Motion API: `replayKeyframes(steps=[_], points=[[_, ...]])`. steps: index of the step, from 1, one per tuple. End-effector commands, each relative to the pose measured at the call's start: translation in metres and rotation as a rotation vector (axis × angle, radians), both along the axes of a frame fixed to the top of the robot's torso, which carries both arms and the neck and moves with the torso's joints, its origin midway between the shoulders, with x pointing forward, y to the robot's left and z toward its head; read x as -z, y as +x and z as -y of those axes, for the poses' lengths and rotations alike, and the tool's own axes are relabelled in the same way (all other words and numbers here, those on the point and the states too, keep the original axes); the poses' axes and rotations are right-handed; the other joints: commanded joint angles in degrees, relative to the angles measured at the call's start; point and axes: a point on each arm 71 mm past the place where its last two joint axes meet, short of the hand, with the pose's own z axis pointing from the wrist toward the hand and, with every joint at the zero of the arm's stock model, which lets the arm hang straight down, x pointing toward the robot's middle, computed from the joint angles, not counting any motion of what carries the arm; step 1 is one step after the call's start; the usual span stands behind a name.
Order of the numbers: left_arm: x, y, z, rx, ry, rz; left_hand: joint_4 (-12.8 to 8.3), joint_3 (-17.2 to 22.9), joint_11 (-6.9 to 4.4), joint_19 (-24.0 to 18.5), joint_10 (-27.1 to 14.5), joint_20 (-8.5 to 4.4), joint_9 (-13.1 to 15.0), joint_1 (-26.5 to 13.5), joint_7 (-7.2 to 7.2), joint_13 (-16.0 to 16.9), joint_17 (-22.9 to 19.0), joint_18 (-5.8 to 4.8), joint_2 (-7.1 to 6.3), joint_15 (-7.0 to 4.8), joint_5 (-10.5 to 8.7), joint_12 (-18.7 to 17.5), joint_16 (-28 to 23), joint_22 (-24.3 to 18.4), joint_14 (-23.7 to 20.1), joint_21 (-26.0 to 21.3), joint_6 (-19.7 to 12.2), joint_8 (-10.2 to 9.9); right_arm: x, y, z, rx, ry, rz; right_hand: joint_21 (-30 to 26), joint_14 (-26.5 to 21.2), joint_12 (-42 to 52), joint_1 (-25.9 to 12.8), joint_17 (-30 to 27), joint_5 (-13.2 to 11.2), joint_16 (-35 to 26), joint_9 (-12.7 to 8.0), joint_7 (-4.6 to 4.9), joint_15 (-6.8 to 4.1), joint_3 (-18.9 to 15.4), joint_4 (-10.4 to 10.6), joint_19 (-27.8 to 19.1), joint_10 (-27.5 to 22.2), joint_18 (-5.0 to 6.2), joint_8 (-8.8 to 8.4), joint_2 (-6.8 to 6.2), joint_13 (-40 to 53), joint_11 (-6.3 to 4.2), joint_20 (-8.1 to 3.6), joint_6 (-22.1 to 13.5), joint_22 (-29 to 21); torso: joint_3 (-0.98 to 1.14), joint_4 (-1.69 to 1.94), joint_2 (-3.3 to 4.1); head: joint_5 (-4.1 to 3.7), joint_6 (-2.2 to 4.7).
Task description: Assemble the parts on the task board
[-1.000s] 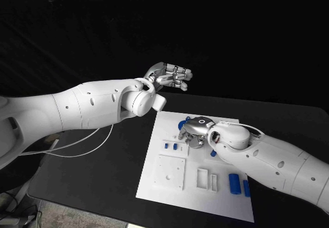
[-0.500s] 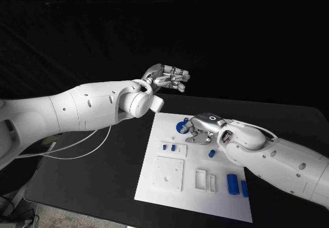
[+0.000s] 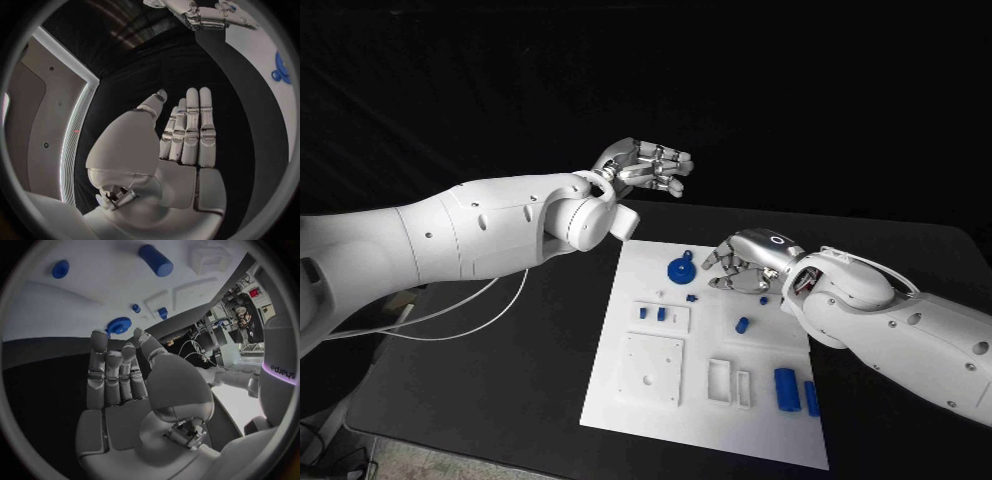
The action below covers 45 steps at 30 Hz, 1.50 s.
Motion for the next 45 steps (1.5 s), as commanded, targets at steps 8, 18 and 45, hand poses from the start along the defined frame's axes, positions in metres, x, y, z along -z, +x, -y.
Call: replayKeyframes(steps=[8,18,45], points=[[0.0,-0.002,0.005,0.058,0.081,0.027,-2.1,0.6,-0.95,-0.2,2.2,-0.7,0.1,1.3,-0.58,0.0,0.6,0.21,0.07,-0.27,0.09,-0.3,0.9,3.1,0.3,1.0,2.3,0.4,0.004,0.008,0.001,0.095,-0.052,-0.019,-1.6,-0.1,-0.1,-1.5,-0.1,-0.5,0.2,0.1,0.0,0.58,-3.3,0.6,0.8,0.1,0.64,-0.23,-0.06,-0.2,0.34,0.6,-0.2,0.5,-0.08,0.04,0.04,-0.98,0.68],[0.001,-0.001,0.008,0.069,0.091,0.029,-2.8,0.9,-0.89,-0.6,2.2,-0.65,0.1,1.0,-0.52,0.0,0.7,0.32,0.09,-0.26,0.2,-0.2,0.9,5.6,0.3,0.8,2.1,0.4,0.019,0.01,-0.017,0.155,-0.103,-0.026,-2.7,0.0,0.0,-1.3,-0.1,-3.0,0.2,0.1,-0.27,0.56,-6.1,1.8,1.4,0.2,0.58,-0.18,0.55,-0.3,0.3,0.59,0.4,0.7,-0.14,0.33,0.08,-1.62,0.61],[0.007,-0.008,0.015,0.14,0.243,0.062,-7.6,0.1,-2.83,-0.7,6.5,-3.08,0.1,2.6,-1.84,0.0,8.1,0.54,2.12,-2.7,0.71,-0.1,15.3,24.4,0.7,8.2,6.6,0.6,0.037,-0.001,-0.03,0.139,-0.138,-0.05,-3.5,-0.2,-0.1,-0.9,-0.3,-3.2,0.1,0.2,-0.64,0.37,-7.1,2.0,1.6,0.2,0.29,-0.21,0.24,-0.5,0.07,0.39,1.6,0.9,-0.1,0.17,0.03,-2.24,0.61]])
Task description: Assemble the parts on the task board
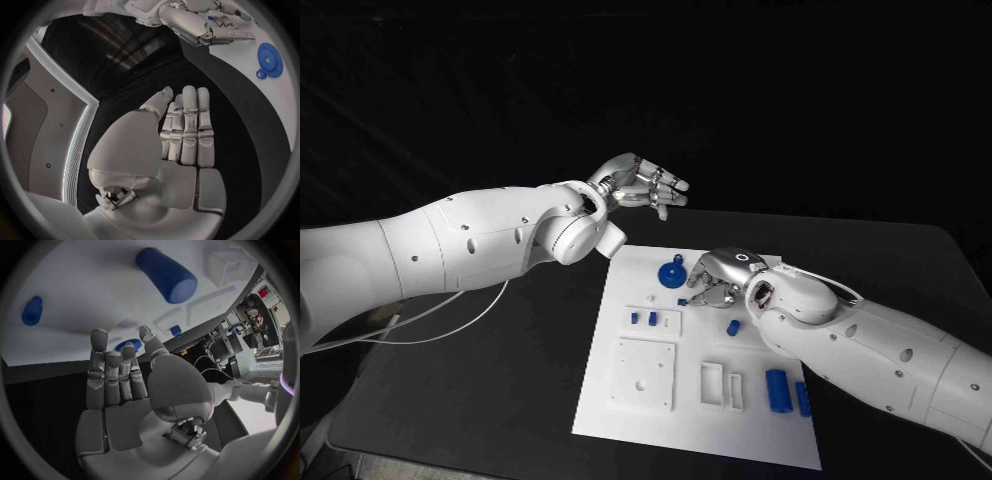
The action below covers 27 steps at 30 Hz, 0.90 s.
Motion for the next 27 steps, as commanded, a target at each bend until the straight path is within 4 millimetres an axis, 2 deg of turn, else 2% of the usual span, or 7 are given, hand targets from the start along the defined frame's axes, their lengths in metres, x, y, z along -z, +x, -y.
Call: replayKeyframes(steps=[1,9,17,23,27], points=[[0.0,-0.002,0.004,0.035,0.031,0.006,0.0,0.4,0.01,-0.2,-0.3,0.02,-0.1,-0.7,0.01,-0.1,-0.3,0.57,-0.11,0.06,0.16,-0.3,0.3,0.5,-0.3,-0.2,-0.6,-0.1,0.002,-0.001,-0.001,-0.002,-0.019,-0.006,-0.4,0.0,-0.1,0.3,0.0,0.2,0.1,0.1,0.17,0.18,-0.4,0.1,0.3,0.2,0.32,-0.21,-0.07,-0.1,0.08,-0.12,0.2,0.9,-0.04,0.07,0.0,-0.05,-0.13],[0.001,-0.002,0.005,0.042,0.032,0.002,0.0,0.8,0.06,0.6,-0.4,0.08,-0.1,-1.0,0.04,0.0,-1.1,0.66,-0.19,0.08,0.17,-0.3,1.2,2.2,-0.4,-1.9,-0.7,-0.1,0.007,-0.004,-0.004,-0.012,-0.026,-0.023,-0.5,0.0,-0.2,0.4,-0.1,0.5,0.1,0.1,0.18,0.18,-0.5,0.0,0.3,0.1,0.3,-0.21,-0.11,-0.1,0.08,-0.11,0.1,0.9,-0.09,0.2,0.06,-0.04,-0.36],[0.001,-0.002,0.005,0.045,0.031,0.0,0.1,0.9,0.1,1.3,-0.5,0.09,-0.1,-1.1,0.09,0.0,-1.5,0.66,-0.31,0.09,0.14,-0.3,1.7,3.7,-0.6,-3.7,-0.9,-0.1,0.01,-0.006,-0.007,-0.02,-0.025,-0.028,-0.7,-0.1,-0.2,0.4,-0.1,0.6,0.1,0.1,0.2,0.19,-0.5,-0.1,0.3,0.0,0.29,-0.2,-0.04,-0.1,0.09,-0.11,0.1,1.0,-0.13,0.16,0.05,0.19,-0.59],[0.001,-0.002,0.006,0.045,0.03,-0.002,0.2,1.0,0.16,1.7,-0.6,0.13,-0.1,-1.2,0.18,0.0,-1.7,0.69,-0.38,0.13,0.15,-0.3,1.7,4.3,-0.6,-4.8,-1.1,0.0,0.011,-0.007,-0.011,-0.027,-0.023,-0.03,-0.7,0.0,-0.2,0.6,-0.1,0.4,0.1,0.1,0.21,0.17,-0.1,-0.3,0.4,0.0,0.3,-0.21,0.49,-0.1,0.07,-0.12,0.1,1.0,-0.17,0.18,0.06,0.3,-0.63],[0.001,-0.002,0.006,0.046,0.029,-0.003,0.2,1.0,0.17,1.9,-0.7,0.14,-0.1,-1.1,0.2,0.0,-1.7,0.69,-0.42,0.13,0.16,-0.3,1.8,4.5,-0.6,-5.1,-1.3,0.0,0.013,-0.007,-0.012,-0.029,-0.027,-0.033,-0.7,-0.1,-0.2,0.7,-0.1,-0.4,0.1,0.0,0.18,0.1,1.7,-1.2,0.4,-0.1,0.28,-0.22,1.13,0.0,0.0,-0.19,0.4,1.0,-0.17,0.22,0.07,0.39,-0.69]])
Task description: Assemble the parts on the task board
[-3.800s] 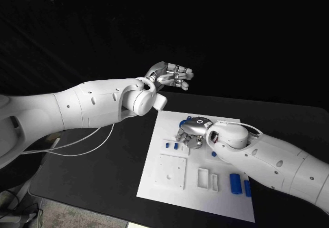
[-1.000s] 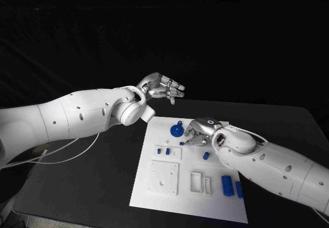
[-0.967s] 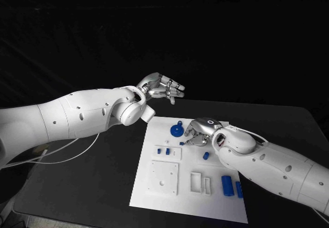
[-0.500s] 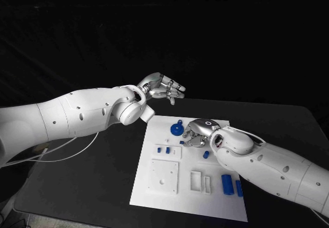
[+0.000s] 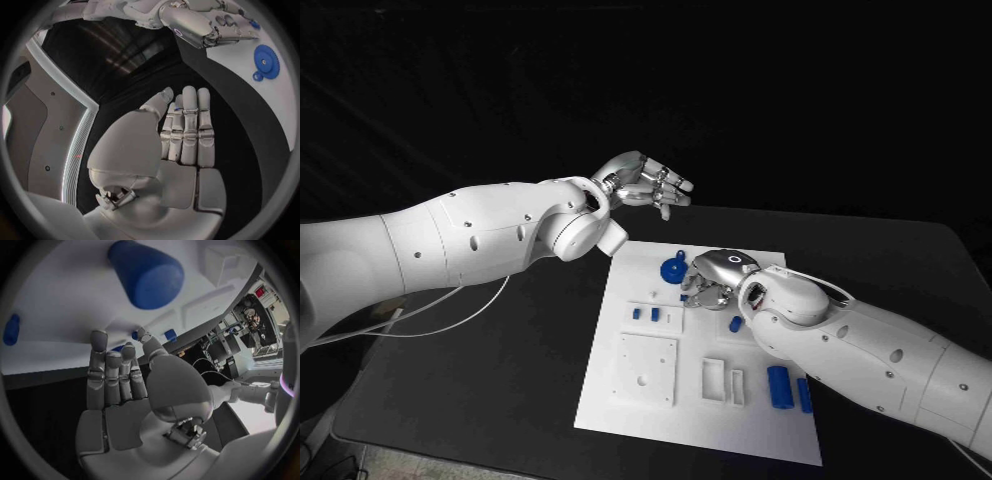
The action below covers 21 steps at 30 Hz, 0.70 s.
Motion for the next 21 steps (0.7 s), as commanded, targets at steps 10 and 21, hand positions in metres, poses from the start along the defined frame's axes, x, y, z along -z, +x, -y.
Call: replayKeyframes(steps=[10,21], points=[[0.0,-0.0013,0.0027,0.02,0.001,-0.005,0.2,0.4,-0.01,0.8,-0.5,-0.03,0.0,-0.5,0.14,0.0,-0.2,0.73,-0.1,-0.04,0.18,-0.3,0.3,0.8,-0.4,-1.5,-0.7,0.0,0.0105,-0.0018,0.0002,-0.009,-0.036,-0.024,0.2,-0.2,-0.2,-0.3,0.0,-2.2,0.0,0.1,0.0,-0.09,9.7,-0.9,0.1,-0.3,0.22,-0.2,0.0,0.0,-0.24,-0.4,1.9,1.1,0.04,-0.1,-0.03,0.4,-0.38],[0.0003,-0.0017,0.0029,0.024,0.001,-0.009,0.3,0.5,0.02,0.9,-0.6,-0.04,0.0,-0.4,0.16,0.0,-0.2,0.72,-0.07,-0.04,0.16,-0.3,0.3,1.0,-0.4,-1.7,-0.7,0.0,0.0133,-0.003,-0.0007,-0.012,-0.055,-0.007,0.6,-0.1,-0.1,-0.6,0.1,-2.9,0.1,0.1,-0.41,-0.26,11.6,-0.8,0.0,-0.2,0.12,-0.17,-0.56,0.1,-0.47,-0.55,3.5,1.1,0.12,-0.09,-0.06,0.48,-0.67]])
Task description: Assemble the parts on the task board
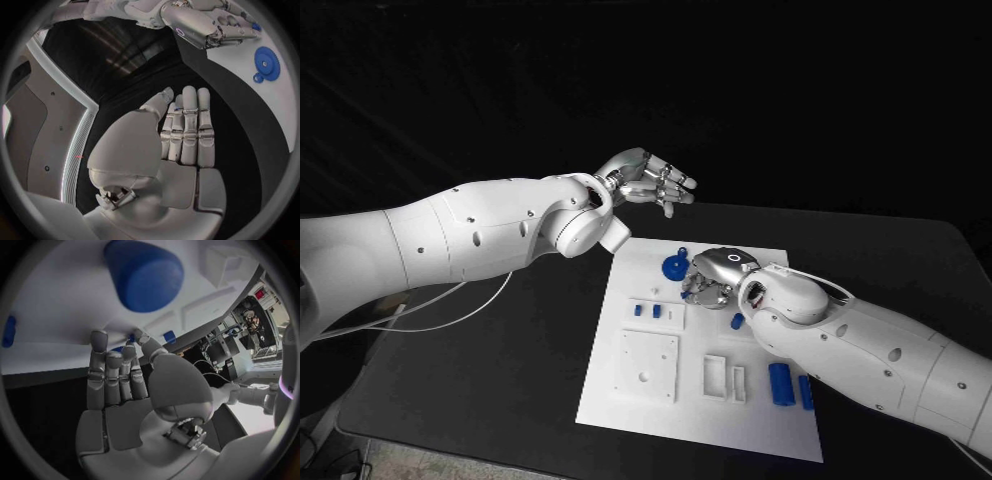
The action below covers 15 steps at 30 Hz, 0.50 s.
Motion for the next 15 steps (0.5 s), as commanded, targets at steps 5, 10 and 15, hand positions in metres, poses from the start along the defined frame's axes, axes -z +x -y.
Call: replayKeyframes(steps=[5,10,15], points=[[-0.0001,-0.0011,0.0021,0.021,0.0,-0.004,0.1,0.3,-0.03,0.3,-0.3,-0.06,0.0,-0.4,0.06,0.0,-0.1,0.72,-0.07,-0.04,0.16,-0.3,0.3,0.0,-0.4,-0.2,-0.5,0.0,0.0109,-0.0021,0.0028,0.0,-0.049,-0.002,0.3,0.0,-0.1,-0.3,0.1,-0.2,0.1,0.1,-0.15,-0.31,-0.1,-0.1,-0.3,0.1,0.01,-0.2,-0.45,0.0,-0.34,-0.39,0.6,1.0,0.03,-0.02,0.0,0.09,-0.19],[-0.0001,-0.0011,0.0023,0.022,0.0,-0.005,0.1,0.4,-0.03,0.4,-0.2,-0.06,0.0,-0.4,0.09,0.0,-0.1,0.73,-0.07,-0.04,0.19,-0.3,0.3,0.3,-0.4,-0.5,-0.6,-0.1,0.0116,-0.003,0.0021,-0.006,-0.055,0.018,0.3,0.1,-0.2,-0.3,0.1,-0.4,0.1,0.1,-0.5,-0.42,-1.2,0.2,-0.2,0.3,-0.09,-0.15,-0.35,0.0,-0.52,-0.5,1.6,1.0,0.06,-0.02,-0.01,0.11,-0.24],[0.0,-0.0009,0.0022,0.019,0.0,-0.006,0.1,0.4,-0.03,0.4,-0.2,-0.06,0.0,-0.4,0.09,0.0,-0.1,0.73,-0.07,-0.04,0.19,-0.3,0.3,0.3,-0.4,-0.5,-0.6,-0.1,0.0121,-0.0033,0.0022,-0.008,-0.061,0.039,0.4,0.4,-0.4,-0.3,0.3,0.2,0.2,0.1,-0.86,-0.62,-2.1,0.5,0.0,0.6,-0.26,-0.16,0.02,-0.1,-0.76,-0.7,2.5,0.9,0.0,-0.04,-0.05,0.13,-0.4]])
